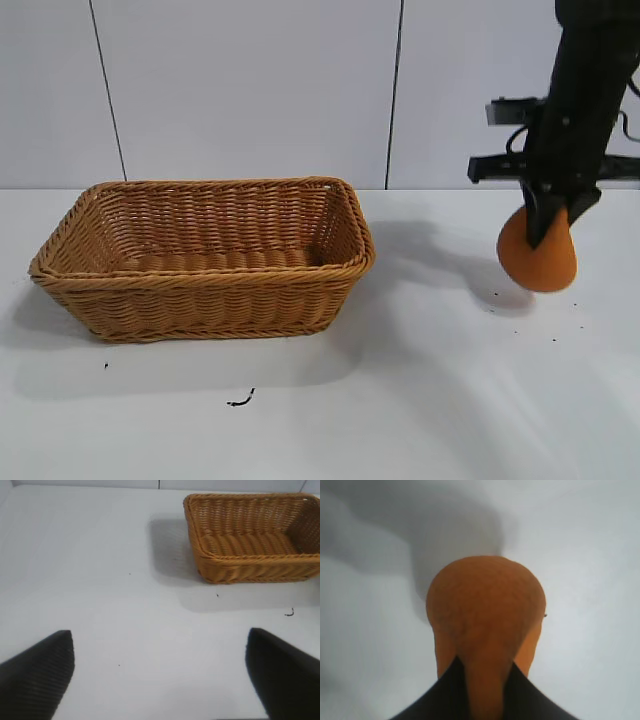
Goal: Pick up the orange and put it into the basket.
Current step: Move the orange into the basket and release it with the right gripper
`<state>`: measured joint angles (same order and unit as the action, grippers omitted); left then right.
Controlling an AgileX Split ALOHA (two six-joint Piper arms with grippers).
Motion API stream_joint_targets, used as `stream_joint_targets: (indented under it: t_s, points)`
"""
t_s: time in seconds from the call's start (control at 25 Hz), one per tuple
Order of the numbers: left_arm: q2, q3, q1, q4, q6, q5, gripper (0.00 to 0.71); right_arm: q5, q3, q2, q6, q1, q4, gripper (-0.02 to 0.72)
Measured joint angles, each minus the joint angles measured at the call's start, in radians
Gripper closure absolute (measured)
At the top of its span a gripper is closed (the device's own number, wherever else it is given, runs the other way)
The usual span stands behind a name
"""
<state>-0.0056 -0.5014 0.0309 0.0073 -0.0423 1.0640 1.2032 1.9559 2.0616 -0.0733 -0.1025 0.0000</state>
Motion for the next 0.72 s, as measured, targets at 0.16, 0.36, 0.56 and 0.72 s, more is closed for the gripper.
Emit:
stream_joint_targets:
  t_s: [0.16, 0.36, 0.56, 0.72]
  points:
    - [0.000, 0.000, 0.000, 0.000, 0.000, 0.000, 0.044, 0.015, 0.018, 0.000, 0.000, -0.018, 0.060, 0.666]
    - [0.000, 0.000, 0.000, 0.000, 0.000, 0.000, 0.044, -0.011, 0.018, 0.000, 0.000, -0.145, 0.066, 0.666]
    - [0.000, 0.000, 0.000, 0.000, 0.000, 0.000, 0.044, -0.104, 0.018, 0.002, -0.008, -0.325, 0.067, 0.666]
    - [0.000, 0.000, 0.000, 0.000, 0.000, 0.000, 0.044, -0.178, 0.018, 0.034, -0.039, -0.459, 0.019, 0.666]
